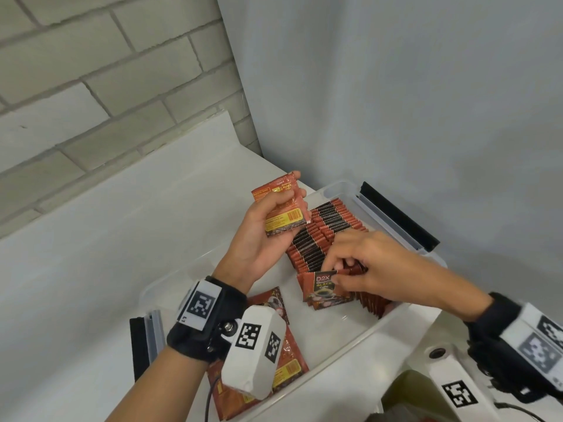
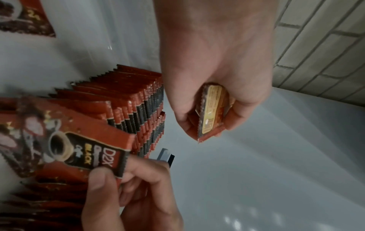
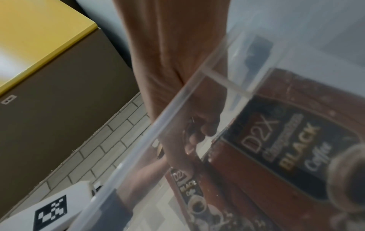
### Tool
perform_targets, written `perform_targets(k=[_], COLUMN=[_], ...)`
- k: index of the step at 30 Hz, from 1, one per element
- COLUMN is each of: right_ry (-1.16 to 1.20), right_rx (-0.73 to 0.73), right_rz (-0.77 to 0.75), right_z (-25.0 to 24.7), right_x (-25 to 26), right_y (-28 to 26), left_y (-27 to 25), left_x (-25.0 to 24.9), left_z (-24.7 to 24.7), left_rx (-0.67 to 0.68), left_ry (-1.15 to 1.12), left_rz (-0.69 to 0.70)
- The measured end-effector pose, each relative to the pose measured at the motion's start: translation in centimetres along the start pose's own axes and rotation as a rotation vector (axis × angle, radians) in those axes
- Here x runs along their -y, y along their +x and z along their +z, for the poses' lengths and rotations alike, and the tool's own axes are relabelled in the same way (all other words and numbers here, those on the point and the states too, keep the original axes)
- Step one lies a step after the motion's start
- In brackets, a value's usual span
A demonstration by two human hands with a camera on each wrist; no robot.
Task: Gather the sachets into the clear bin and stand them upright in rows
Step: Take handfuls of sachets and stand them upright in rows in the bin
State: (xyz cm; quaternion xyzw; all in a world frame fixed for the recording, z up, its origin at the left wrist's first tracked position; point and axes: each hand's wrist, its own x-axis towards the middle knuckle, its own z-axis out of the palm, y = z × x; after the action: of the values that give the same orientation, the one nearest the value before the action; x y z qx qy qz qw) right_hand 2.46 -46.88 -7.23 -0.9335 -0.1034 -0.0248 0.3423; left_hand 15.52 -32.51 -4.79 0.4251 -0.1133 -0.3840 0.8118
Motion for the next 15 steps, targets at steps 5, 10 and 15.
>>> perform_targets(k=[5,10,15], right_ry=[-0.011,-0.035,-0.038], right_rx=[0.040,0.094,0.131], right_rz=[0.010,0.009,0.019], right_z=[0.14,0.23,0.32], right_x=[-0.01,-0.07,-0.21], right_y=[-0.02,0.07,0.09], left_y=[0.01,-0.02,-0.14], left_x=[0.08,0.11,0.06], left_z=[0.05,0.03,0.17], left_rx=[-0.001,-0.012,-0.012], left_ry=[0.013,0.009,0.005], left_rz=[-0.013,-0.026,-0.039])
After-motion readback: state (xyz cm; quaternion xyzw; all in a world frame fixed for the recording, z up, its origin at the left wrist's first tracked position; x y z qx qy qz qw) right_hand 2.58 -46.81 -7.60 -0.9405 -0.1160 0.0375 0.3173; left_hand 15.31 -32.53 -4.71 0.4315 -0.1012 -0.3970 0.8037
